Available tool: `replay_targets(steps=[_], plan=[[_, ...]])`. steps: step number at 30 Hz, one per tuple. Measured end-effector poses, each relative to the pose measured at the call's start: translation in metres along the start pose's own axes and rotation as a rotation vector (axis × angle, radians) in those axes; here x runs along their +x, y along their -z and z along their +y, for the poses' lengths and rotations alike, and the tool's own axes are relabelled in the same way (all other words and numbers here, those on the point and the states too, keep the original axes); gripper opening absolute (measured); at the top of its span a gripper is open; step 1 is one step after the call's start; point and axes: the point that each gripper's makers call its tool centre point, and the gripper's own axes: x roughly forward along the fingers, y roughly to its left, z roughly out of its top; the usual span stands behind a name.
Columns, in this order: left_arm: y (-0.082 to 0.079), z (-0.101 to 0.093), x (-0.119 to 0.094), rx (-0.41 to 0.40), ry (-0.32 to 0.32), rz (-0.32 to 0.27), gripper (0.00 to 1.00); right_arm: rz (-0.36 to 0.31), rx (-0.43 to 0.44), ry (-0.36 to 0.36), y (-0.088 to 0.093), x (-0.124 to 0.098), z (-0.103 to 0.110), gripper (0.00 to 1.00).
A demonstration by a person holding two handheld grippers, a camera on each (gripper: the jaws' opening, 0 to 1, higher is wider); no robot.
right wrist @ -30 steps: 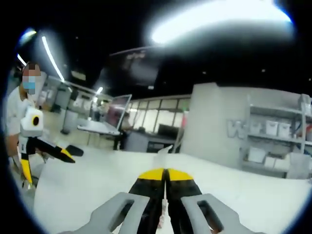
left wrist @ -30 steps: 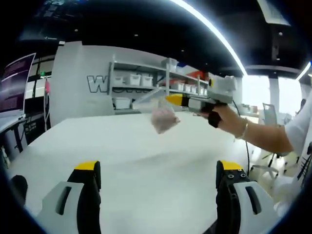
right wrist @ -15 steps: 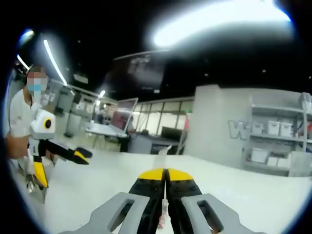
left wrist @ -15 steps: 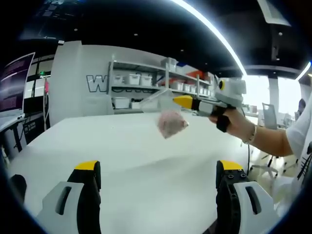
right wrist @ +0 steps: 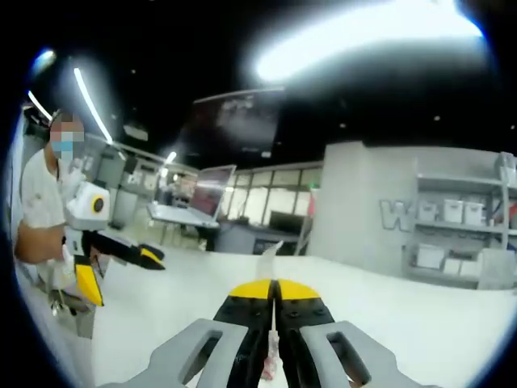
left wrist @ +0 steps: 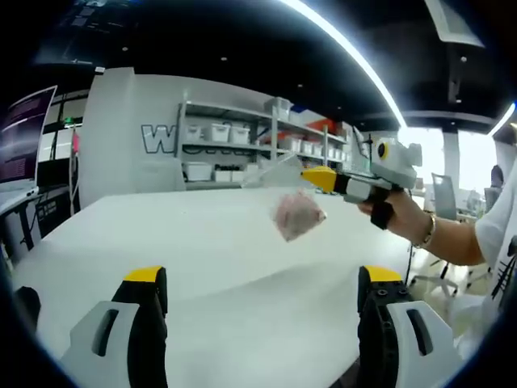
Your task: Open the resealable bag by pulling the two sides of the seal apart until the entire bag opening is separated and visibly accessible.
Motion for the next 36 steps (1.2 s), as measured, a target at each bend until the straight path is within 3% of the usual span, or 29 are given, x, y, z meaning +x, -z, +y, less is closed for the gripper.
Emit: replay_targets(steps=[17,24,36], plan=[[0.001,-0.007,0.000,0.010,0.018,0.002,0.94,0.027,-0.063,-0.011,0.014,-0.017,0.019,0.00],[0.005,-0.013,0.000,0.019,0.032,0.007,0.90,0.071,-0.121,-0.071,0.034,-0.022,0.048,0.00],[0.000,-0.018,-0.003,0.026,0.056,-0.024,0.84,0.073,-0.131,-0.173,0.032,-0.022,0.080,0.00]])
